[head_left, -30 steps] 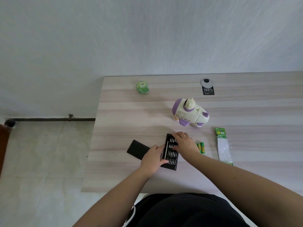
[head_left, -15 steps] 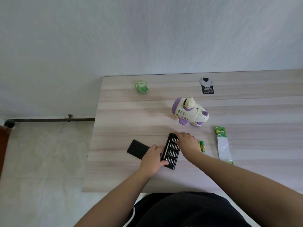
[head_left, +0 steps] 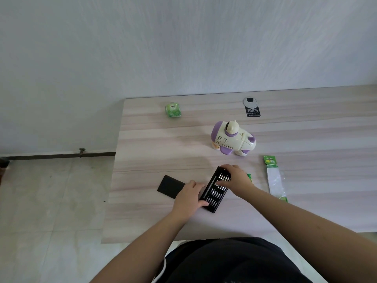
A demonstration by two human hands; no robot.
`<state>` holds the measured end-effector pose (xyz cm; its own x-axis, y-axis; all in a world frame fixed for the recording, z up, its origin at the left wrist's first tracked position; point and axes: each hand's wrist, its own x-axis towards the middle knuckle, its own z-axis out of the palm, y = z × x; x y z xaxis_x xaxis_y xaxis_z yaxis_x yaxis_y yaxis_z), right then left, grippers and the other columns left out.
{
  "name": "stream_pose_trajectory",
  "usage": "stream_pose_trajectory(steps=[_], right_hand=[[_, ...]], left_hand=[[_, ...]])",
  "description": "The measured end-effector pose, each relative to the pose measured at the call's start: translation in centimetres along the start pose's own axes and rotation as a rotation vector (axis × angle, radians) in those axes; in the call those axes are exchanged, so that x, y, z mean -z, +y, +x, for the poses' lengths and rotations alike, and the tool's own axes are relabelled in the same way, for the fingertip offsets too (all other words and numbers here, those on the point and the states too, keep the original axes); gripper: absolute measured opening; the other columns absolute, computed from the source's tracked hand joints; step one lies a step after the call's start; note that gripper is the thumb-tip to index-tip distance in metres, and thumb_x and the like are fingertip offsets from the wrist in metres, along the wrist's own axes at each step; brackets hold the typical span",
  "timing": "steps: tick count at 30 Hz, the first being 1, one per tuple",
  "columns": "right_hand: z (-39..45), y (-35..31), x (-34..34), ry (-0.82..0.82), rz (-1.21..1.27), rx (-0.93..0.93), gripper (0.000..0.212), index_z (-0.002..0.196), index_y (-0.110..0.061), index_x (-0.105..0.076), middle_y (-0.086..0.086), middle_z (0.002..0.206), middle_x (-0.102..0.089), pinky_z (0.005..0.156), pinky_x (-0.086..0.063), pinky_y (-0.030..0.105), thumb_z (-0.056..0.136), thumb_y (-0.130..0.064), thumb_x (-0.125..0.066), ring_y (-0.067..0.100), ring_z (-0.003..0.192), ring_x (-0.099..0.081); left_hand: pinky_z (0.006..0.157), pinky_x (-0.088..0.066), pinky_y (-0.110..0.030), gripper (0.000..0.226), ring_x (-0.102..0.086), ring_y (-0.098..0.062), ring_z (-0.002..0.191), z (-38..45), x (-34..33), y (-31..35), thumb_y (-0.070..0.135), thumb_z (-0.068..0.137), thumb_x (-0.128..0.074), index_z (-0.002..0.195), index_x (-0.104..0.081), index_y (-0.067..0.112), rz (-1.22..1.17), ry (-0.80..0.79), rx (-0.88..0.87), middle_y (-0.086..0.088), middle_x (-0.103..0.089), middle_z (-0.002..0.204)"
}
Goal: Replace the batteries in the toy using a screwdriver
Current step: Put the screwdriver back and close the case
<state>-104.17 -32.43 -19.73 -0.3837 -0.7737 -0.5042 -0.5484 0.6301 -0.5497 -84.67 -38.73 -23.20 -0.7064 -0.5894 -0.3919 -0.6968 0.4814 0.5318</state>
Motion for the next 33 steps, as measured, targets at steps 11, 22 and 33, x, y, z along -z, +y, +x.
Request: stream_pose_trajectory(steps=[11,22,33], right_hand=[[-2.3,1.5,-1.1,-0.059,0.156,-0.083,0.056,0.134,-0.028,-0.042,0.005,0.109,-0.061,0.064,-0.059,0.034,0.086,-0.027,-0.071,0.021,0.073,-0.066],[-4.7,2.5,-0.6,0.128,0.628,-0.104,0.046,0.13,-0.027,-0.046,0.007,0.115,-0.057,0.071,-0.058,0.035,0.09,-0.014,-0.065,0.022,0.075,-0.064],[-4.3,3.1,0.4,0.148,0.777,-0.136,0.048,0.134,-0.022,-0.045,0.006,0.112,-0.058,0.072,-0.058,0.033,0.091,-0.013,-0.065,0.023,0.083,-0.065]], left_hand=[[0.092,-0.037,-0.036,0.046,-0.048,-0.022,0.114,0.2,2.8,-2.6,0.046,0.092,-0.056,0.132,-0.053,0.024,0.108,0.199,0.054,-0.001,-0.051,0.12],[0.116,-0.018,-0.05,0.079,-0.013,-0.035,0.146,-1.6,0.0,-4.7,0.061,0.09,-0.046,0.152,-0.018,0.023,0.105,0.29,0.454,-0.02,-0.013,0.156],[0.119,-0.015,-0.044,0.085,-0.015,-0.034,0.145,-1.6,0.8,-3.3,0.067,0.088,-0.046,0.154,-0.012,0.025,0.157,0.238,0.464,-0.02,-0.018,0.155]])
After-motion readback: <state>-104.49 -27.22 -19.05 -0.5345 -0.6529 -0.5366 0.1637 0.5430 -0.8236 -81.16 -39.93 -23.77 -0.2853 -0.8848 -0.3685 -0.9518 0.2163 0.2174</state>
